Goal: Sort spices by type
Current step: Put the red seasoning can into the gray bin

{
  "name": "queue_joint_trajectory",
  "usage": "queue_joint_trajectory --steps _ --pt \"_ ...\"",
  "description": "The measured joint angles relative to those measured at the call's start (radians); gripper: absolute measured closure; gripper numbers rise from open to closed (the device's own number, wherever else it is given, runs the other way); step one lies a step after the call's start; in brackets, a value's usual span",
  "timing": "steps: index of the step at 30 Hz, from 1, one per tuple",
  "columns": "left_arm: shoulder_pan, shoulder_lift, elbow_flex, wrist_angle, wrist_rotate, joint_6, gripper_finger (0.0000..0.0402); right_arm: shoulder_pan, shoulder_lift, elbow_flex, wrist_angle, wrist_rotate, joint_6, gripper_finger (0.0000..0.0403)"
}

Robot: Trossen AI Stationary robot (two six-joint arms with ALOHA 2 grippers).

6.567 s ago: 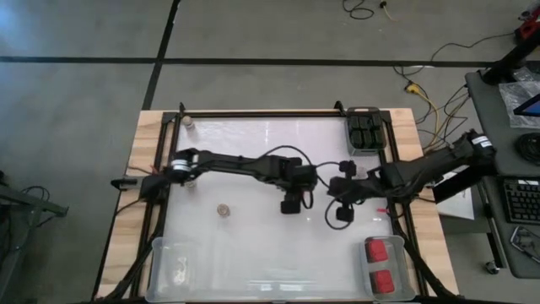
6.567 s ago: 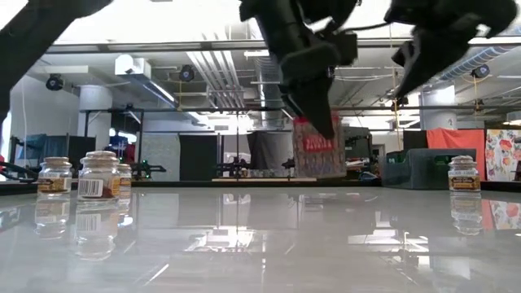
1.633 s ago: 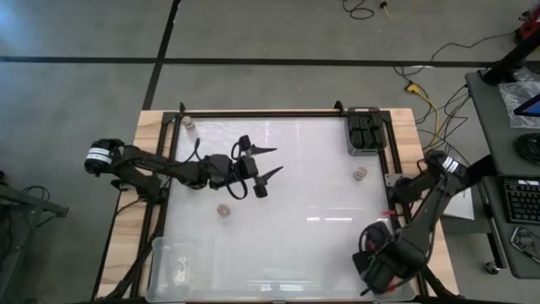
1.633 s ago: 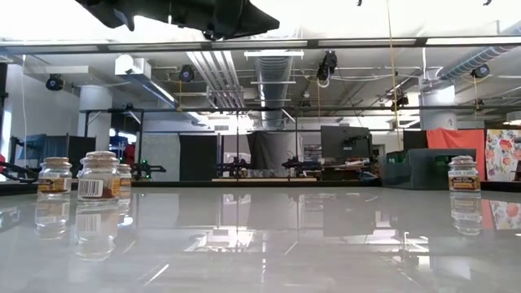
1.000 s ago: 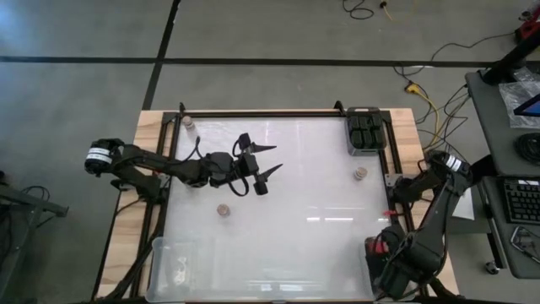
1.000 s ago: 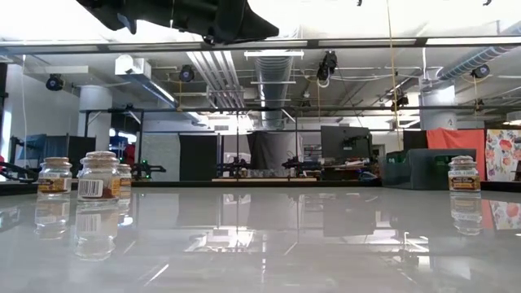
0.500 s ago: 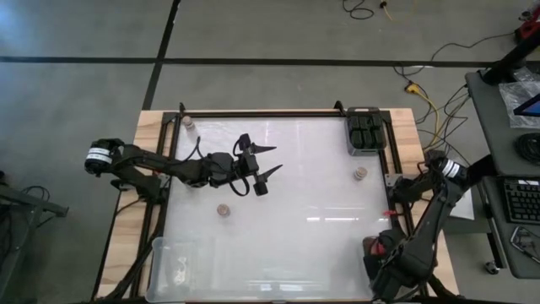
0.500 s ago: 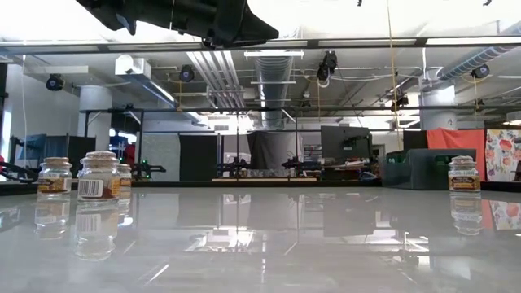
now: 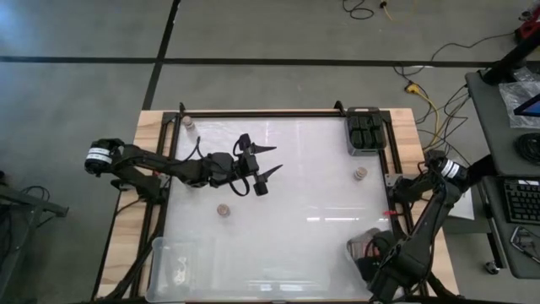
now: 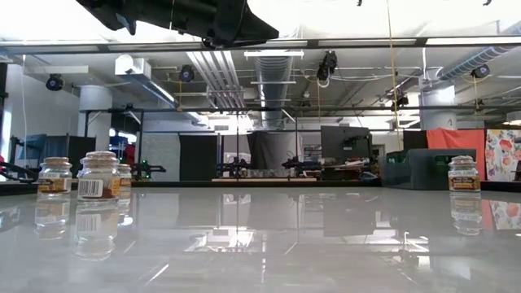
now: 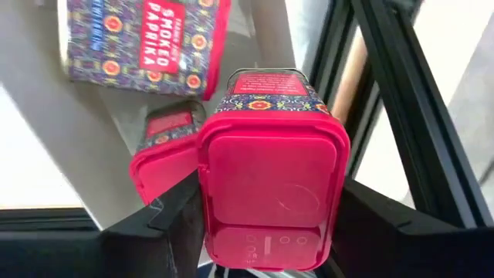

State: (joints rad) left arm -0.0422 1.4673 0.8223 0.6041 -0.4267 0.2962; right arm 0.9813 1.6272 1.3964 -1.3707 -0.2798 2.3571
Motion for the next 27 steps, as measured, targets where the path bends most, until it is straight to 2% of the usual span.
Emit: queue_joint_trajectory --steps 13,23,27 --pt "0.0 0.0 0.0 0.001 0.0 0.001 0.0146 0.004 -0.005 -0.072 0.171 -0.014 -0.036 0.0187" --pt "0.0 0.0 0.0 0.002 0.0 0.002 0.0146 0.003 -0.001 -0.084 0.201 -0.035 -0.098 0.0184" --pt "0.0 0.0 0.0 0.002 0.0 0.002 0.0146 0.002 -0.001 -0.066 0.212 -0.077 -0.091 0.0184"
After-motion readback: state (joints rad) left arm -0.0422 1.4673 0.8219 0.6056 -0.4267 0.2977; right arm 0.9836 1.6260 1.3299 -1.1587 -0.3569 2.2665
